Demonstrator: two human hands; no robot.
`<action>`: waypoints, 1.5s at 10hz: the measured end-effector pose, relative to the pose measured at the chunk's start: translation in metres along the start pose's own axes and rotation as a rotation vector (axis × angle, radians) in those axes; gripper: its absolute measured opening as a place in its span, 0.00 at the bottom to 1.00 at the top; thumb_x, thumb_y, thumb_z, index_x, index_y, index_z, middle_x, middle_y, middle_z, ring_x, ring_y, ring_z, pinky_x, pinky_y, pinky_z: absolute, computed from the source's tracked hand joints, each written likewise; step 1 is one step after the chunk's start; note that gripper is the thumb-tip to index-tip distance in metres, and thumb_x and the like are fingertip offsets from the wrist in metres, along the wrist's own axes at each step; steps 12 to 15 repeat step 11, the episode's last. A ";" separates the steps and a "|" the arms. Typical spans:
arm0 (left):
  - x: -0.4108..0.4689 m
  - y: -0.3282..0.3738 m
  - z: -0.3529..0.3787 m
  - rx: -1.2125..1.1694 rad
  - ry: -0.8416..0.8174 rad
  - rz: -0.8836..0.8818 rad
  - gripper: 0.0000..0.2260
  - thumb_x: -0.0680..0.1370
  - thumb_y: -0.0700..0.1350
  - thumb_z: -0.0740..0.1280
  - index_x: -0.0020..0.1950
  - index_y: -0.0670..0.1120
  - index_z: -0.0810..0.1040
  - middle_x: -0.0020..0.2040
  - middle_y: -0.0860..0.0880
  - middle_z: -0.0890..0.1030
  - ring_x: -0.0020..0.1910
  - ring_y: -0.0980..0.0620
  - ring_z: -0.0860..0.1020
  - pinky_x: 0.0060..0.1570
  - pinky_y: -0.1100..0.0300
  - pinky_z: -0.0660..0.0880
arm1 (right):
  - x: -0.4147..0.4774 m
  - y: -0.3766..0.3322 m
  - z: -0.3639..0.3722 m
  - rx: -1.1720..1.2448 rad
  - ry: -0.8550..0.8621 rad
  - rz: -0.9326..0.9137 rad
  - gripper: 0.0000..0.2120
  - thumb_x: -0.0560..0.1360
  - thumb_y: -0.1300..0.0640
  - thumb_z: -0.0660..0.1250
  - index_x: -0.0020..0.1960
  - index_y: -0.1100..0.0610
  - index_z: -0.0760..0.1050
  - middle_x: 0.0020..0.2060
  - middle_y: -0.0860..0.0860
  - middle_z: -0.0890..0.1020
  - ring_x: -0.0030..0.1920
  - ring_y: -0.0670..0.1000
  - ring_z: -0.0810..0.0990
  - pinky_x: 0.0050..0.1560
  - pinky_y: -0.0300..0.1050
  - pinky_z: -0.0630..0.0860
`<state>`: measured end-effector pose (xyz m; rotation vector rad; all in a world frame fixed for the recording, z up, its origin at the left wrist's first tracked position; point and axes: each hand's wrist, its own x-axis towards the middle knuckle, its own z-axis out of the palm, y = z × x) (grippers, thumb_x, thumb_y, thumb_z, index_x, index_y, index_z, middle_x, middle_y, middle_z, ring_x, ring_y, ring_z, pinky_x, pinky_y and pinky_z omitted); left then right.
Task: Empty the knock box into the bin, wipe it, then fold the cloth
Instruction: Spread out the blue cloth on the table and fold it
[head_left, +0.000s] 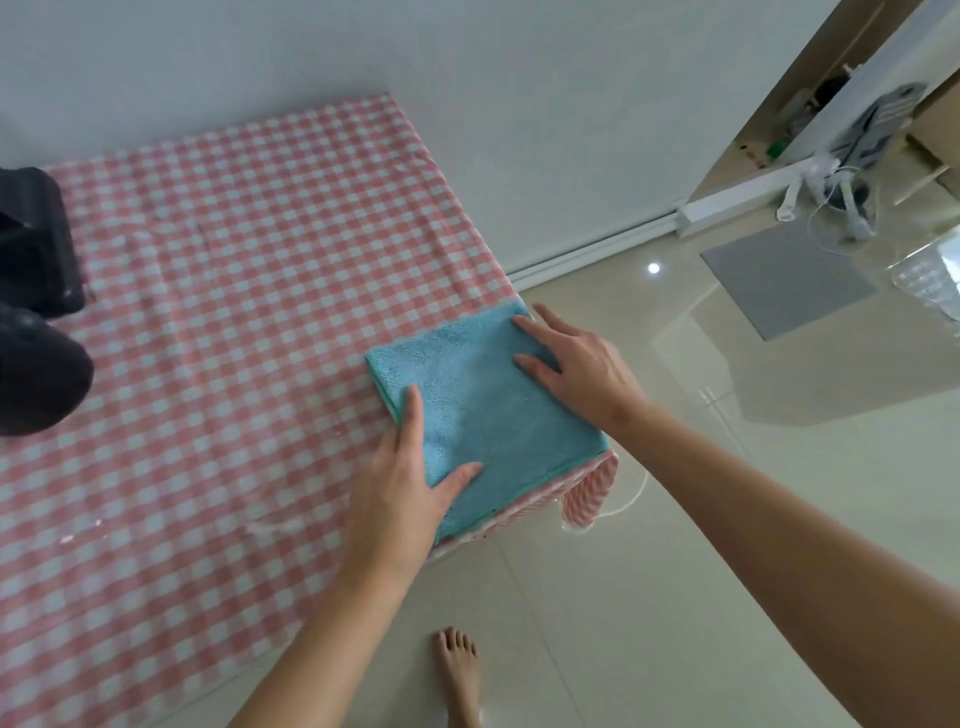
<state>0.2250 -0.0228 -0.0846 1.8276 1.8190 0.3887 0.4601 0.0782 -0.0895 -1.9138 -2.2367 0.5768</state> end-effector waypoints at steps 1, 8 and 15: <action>-0.003 0.006 0.002 0.315 -0.031 -0.082 0.48 0.72 0.76 0.57 0.83 0.48 0.55 0.78 0.39 0.64 0.52 0.42 0.82 0.41 0.52 0.82 | 0.001 0.003 0.004 -0.188 -0.039 0.015 0.28 0.82 0.33 0.49 0.81 0.36 0.54 0.81 0.53 0.60 0.58 0.63 0.83 0.50 0.55 0.82; 0.046 -0.023 0.000 0.521 -0.133 0.369 0.64 0.63 0.86 0.47 0.84 0.40 0.51 0.84 0.39 0.48 0.83 0.41 0.44 0.80 0.39 0.46 | -0.011 -0.006 0.017 -0.414 -0.150 -0.476 0.43 0.77 0.23 0.45 0.84 0.43 0.43 0.84 0.52 0.46 0.83 0.57 0.42 0.80 0.64 0.45; 0.042 -0.028 -0.018 0.524 -0.234 0.273 0.64 0.61 0.87 0.44 0.84 0.46 0.38 0.83 0.43 0.35 0.82 0.46 0.33 0.79 0.38 0.38 | -0.013 0.003 0.001 -0.359 -0.233 -0.351 0.44 0.74 0.20 0.42 0.83 0.40 0.38 0.83 0.50 0.38 0.82 0.53 0.34 0.80 0.65 0.42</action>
